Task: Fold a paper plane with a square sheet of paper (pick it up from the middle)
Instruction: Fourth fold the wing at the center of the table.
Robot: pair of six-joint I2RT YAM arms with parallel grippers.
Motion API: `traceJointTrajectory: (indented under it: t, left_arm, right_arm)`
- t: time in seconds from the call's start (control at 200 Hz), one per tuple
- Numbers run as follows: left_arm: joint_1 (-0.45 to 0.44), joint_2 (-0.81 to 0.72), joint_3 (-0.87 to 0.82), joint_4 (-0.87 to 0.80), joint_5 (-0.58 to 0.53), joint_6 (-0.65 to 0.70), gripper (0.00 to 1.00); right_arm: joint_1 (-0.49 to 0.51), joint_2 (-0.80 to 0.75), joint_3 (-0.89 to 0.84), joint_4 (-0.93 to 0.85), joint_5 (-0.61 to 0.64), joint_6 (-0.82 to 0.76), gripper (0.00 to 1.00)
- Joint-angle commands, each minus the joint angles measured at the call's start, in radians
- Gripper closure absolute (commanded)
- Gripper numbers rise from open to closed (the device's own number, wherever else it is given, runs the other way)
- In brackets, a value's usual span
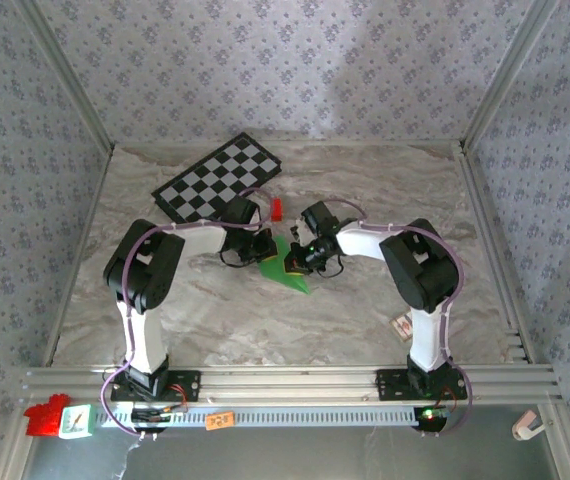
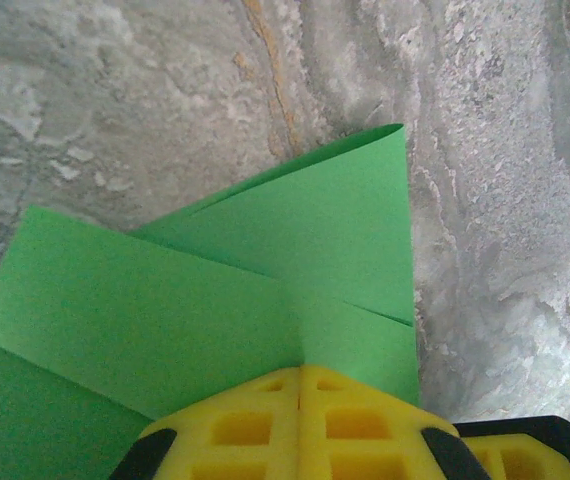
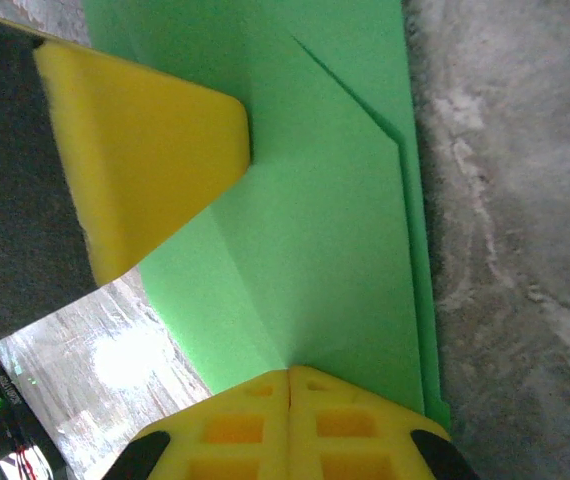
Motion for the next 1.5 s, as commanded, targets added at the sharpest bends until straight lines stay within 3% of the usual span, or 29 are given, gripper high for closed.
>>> traceJointTrajectory:
  t: [0.0,0.45,0.68,0.865,0.989,1.179,1.499]
  left_arm:
    - [-0.006,0.073,-0.022,-0.152,-0.115,0.015,0.97]
    - [0.004,0.078,-0.008,-0.166,-0.112,0.038,0.98]
    - [0.001,0.040,0.017,-0.151,-0.061,0.039,0.96]
    - [0.000,-0.063,0.071,-0.106,0.025,-0.022,0.81]
    - [0.008,-0.145,0.078,-0.098,-0.008,-0.067,0.68]
    - [0.036,-0.268,-0.036,-0.033,-0.071,-0.159,0.48]
    - [0.068,-0.391,-0.303,0.217,-0.048,-0.350,0.39]
  right_arm:
    - [-0.011,-0.023,-0.078,-0.056,0.023,-0.014,0.95]
    - [-0.051,-0.246,-0.423,0.025,0.000,-0.011,0.94]
    - [-0.072,-0.371,-0.438,0.061,0.000,0.011,0.92]
    - [-0.080,-0.422,-0.336,0.096,0.046,0.045,0.79]
    - [-0.091,-0.362,-0.267,0.121,0.055,0.055,0.69]
    - [-0.096,-0.229,-0.122,0.085,0.001,0.013,0.62]
    - [-0.105,-0.067,0.007,0.066,-0.052,-0.057,0.57]
